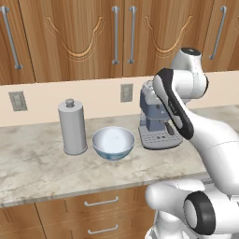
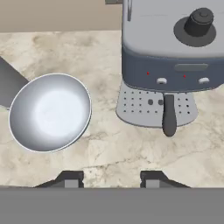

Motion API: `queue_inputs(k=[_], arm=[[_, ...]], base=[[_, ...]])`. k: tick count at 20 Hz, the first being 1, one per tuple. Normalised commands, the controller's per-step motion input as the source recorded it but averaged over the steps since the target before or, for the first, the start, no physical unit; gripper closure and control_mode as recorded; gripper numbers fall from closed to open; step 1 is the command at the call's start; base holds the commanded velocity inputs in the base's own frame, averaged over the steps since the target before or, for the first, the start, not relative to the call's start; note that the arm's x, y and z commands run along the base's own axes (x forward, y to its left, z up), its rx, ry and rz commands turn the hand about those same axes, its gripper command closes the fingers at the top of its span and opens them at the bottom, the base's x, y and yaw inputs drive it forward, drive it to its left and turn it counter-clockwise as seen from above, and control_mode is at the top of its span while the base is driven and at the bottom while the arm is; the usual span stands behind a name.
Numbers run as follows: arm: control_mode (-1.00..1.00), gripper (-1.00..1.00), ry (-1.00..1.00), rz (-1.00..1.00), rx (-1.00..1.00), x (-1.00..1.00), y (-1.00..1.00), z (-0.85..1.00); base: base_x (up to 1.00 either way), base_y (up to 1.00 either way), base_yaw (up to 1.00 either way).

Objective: Open the cabinet. Pick the peach and pear from the cabinet and place them into the bowl. Then close the cabinet.

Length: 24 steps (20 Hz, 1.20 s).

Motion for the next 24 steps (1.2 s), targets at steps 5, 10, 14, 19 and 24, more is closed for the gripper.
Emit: queue_inputs(k=[5,10,14,19,24], arm=[[-1.00,-1.00,-0.12,0.04,-0.01,-0.12,0.06,0.07],[-1.00,-1.00,-0.51,0.14,-0.10,-0.29,0.16,0.46],[-1.00,-1.00,-0.57,0.08,-0.06,-0.22,0.18,0.58],[-1.00,-1.00,-0.52,0.05,0.00,-0.09,0.21,0.45],[-1.00,-1.00,-0.44,0.00,0.03,-0.12,0.09,0.38]], base=[[0.00,0.00,0.00],[0.00,0.00,0.00],[0.00,0.00,0.00],[0.00,0.00,0.00],[0.00,0.00,0.00]])
